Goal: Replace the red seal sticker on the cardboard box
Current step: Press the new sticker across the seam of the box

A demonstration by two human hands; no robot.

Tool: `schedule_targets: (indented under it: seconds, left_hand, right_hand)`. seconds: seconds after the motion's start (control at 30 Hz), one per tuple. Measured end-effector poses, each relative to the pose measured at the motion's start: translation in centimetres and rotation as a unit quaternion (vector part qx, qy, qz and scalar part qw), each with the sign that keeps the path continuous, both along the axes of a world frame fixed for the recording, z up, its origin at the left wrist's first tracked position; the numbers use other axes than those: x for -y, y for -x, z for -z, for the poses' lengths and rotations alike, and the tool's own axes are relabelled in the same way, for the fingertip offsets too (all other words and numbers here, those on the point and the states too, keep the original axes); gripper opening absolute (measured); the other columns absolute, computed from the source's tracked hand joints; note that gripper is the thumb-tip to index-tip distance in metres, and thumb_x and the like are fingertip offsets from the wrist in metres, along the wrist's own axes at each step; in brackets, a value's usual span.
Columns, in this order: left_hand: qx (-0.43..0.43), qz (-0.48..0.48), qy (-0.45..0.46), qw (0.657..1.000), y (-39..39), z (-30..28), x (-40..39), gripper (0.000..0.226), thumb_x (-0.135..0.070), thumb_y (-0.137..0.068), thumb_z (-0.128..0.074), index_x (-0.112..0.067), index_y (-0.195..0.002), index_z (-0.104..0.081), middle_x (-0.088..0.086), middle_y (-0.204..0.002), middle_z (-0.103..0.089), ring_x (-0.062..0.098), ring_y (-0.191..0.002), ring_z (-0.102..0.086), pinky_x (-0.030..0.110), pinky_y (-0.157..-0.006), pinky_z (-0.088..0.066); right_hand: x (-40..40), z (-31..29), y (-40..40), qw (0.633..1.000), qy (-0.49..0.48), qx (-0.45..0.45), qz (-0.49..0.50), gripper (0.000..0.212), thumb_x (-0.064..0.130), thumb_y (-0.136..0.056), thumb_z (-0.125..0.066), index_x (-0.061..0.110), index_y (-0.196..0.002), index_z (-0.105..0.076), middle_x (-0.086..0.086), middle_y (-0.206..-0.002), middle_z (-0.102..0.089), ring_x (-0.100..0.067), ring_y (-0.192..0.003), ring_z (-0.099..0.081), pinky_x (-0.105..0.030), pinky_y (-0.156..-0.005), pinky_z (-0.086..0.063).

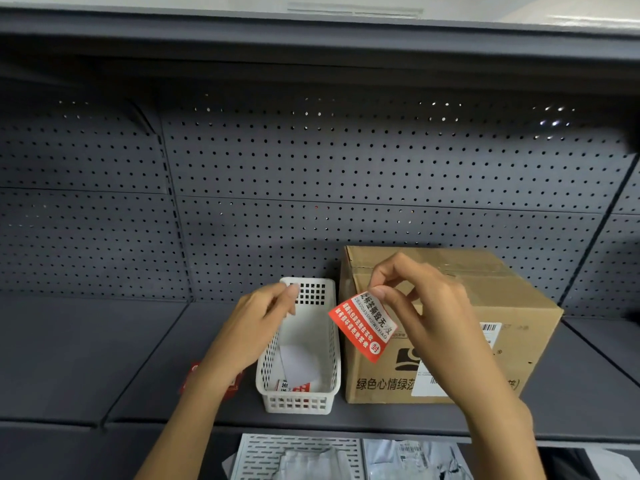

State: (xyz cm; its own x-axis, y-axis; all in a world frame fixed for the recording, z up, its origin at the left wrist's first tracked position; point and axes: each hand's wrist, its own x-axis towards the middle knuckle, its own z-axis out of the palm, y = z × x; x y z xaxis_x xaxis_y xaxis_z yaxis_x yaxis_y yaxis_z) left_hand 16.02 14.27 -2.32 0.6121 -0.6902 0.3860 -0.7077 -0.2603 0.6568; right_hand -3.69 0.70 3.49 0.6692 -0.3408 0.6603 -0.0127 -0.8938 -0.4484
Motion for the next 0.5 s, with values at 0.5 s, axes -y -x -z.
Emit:
schedule_targets:
  seconds: [0.5]
  left_hand:
    - [0.097,0.124,0.027,0.987,7.7,-8.6,6.8,0.021,-0.044,-0.08,-0.071,-0.034,-0.091,-0.057,-0.013,-0.082,-0.064,-0.007,-0.063,-0.052,0.023,-0.061,-0.041]
  right_hand:
    - [4.4,-1.8,1.9,0.994,0.063,-0.049,0.073,0.018,0.037,-0.088,-0.036,0.028,-0.09,-0.051,0.011,-0.088,-0.061,-0.013,-0.087,-0.055,-0.043,-0.065,-0.052]
